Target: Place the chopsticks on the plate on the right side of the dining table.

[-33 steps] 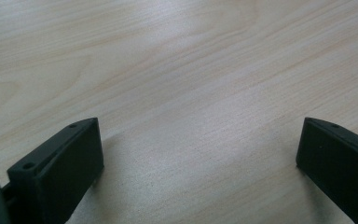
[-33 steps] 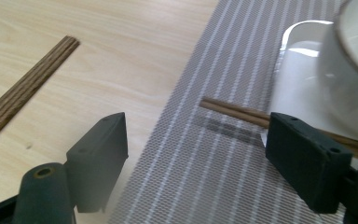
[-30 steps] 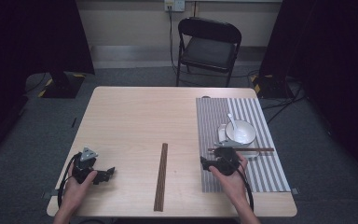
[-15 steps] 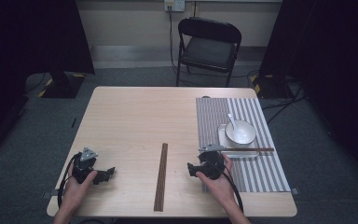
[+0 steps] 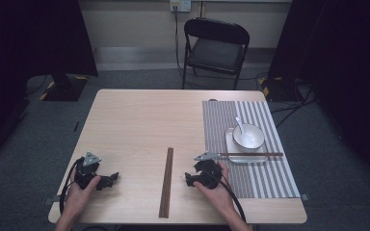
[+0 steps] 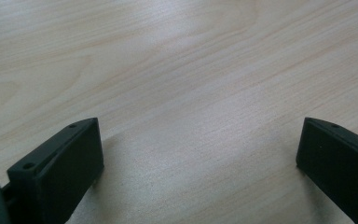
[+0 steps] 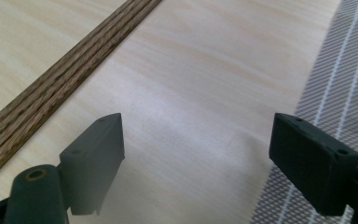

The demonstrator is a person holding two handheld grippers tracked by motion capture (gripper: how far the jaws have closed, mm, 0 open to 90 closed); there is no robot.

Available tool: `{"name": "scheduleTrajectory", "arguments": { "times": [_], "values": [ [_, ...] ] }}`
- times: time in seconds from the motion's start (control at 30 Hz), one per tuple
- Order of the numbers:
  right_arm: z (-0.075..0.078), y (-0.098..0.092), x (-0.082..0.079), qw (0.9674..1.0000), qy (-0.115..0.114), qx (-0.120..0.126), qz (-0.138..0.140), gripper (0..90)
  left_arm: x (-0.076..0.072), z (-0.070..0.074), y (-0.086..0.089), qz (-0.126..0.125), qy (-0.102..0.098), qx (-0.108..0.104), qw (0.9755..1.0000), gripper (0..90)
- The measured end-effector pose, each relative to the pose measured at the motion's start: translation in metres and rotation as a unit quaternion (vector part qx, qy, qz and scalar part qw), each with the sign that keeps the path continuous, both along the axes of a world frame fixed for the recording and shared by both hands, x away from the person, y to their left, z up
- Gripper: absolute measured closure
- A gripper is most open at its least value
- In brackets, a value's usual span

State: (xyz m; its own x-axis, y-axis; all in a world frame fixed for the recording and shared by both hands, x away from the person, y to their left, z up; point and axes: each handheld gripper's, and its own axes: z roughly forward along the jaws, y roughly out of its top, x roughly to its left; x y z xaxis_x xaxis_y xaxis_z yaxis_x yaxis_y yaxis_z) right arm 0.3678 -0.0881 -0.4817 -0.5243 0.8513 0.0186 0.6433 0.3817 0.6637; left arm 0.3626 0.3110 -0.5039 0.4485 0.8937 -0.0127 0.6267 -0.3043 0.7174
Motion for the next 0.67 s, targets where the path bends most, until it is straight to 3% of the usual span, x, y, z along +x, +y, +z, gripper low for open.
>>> {"name": "scheduleTrajectory", "arguments": {
  "times": [0.23,0.3,0.53,0.67],
  "values": [
    [-0.009,0.007,-0.004,1.0,-0.001,-0.007,0.005,17.1,0.0,0.0,0.0,0.0,0.0,0.0,1.0,0.0],
    [-0.011,0.008,-0.006,0.9998,-0.012,-0.011,0.006,16.3,0.0,0.0,0.0,0.0,0.0,0.0,1.0,0.0],
    [-0.019,0.005,-0.012,0.9987,-0.048,0.01,0.012,13.1,0.0,0.0,0.0,-0.001,0.0,0.001,1.0,0.0],
    [-0.02,0.004,-0.012,0.9987,-0.049,0.012,0.012,13.1,0.0,0.0,0.0,0.0,-0.001,0.0,1.0,0.0]
  ]
}}
